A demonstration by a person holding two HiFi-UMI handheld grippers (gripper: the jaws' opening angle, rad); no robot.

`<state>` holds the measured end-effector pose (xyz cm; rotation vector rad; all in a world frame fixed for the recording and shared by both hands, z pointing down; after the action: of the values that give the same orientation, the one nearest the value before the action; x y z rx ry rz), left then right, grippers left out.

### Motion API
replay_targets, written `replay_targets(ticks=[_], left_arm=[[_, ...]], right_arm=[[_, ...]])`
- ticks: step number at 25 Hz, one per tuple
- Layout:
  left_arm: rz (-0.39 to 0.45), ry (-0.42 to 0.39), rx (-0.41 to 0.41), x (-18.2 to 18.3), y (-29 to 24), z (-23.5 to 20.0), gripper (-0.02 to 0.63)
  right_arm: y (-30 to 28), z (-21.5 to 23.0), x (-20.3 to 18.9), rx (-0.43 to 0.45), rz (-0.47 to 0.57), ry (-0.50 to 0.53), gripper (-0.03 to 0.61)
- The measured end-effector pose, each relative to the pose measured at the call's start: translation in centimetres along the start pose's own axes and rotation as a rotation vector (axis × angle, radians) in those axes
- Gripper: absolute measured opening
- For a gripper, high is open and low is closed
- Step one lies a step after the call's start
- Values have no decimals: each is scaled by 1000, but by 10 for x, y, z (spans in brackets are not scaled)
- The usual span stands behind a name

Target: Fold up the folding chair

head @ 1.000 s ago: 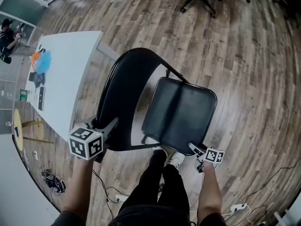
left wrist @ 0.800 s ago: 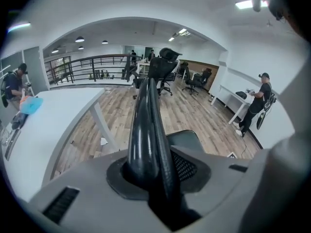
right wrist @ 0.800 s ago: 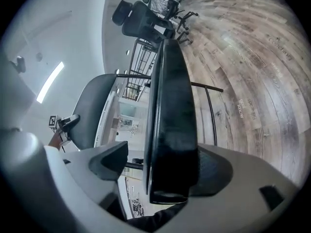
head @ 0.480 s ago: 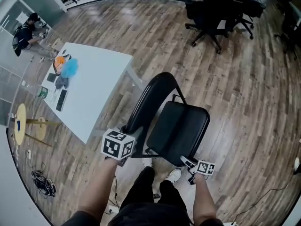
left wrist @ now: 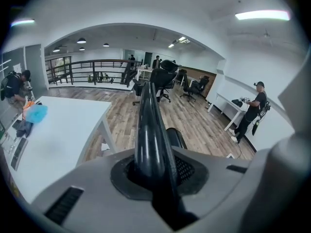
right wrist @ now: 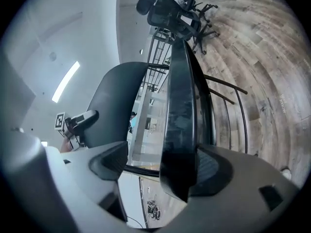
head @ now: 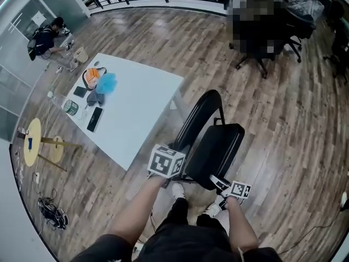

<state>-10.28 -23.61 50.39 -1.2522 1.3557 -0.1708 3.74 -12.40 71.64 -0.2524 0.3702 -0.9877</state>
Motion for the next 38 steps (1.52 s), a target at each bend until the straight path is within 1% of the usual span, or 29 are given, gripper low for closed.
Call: replay_targets(ticks=[3,7,9,14,19,25,29,31,35,38], left_arm=[[-2,11,-10,5,15,-20,70],[2,21,-16,9,35,-54,70],[5,22,-16,11,43,-69,69],[1,17,-20,11,57,-107,67],[3,45,-44,6,65,-149,67],[0,43,-48,3,73,-187,66],[0,35,-46,2,77,-206,64],[-1,30,-45,1,78,-215,66],[-1,44,-57,-1,79,-234,66],[-5,41,-47,-4,80,-244,66]], right_arm=[[-32,-38,-2,22,6,10,402],[-82,-81,-9,46,-46,62,400],[-108,-100,-11,52,-67,92,389],[-173,-132,-23,2,-126,157,345],[-225,-152,-30,-20,-201,239,307],[-276,-164,-36,-44,-230,269,278],[-293,-163,-37,-88,-250,315,210],[-300,-163,-38,-91,-255,326,209],[-314,-165,-39,-94,-259,336,209],[-322,-166,-41,-96,-265,341,209]])
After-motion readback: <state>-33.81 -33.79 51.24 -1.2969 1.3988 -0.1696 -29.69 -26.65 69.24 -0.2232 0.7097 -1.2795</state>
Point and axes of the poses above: the fingertips, and each gripper's own axes: y backward along the fingers, z to its right, x out of its top, the point moved 2 cm from there along y, backward along the fingers, and after that the axes turned 8 degrees about -x, right-handed, at the moved point
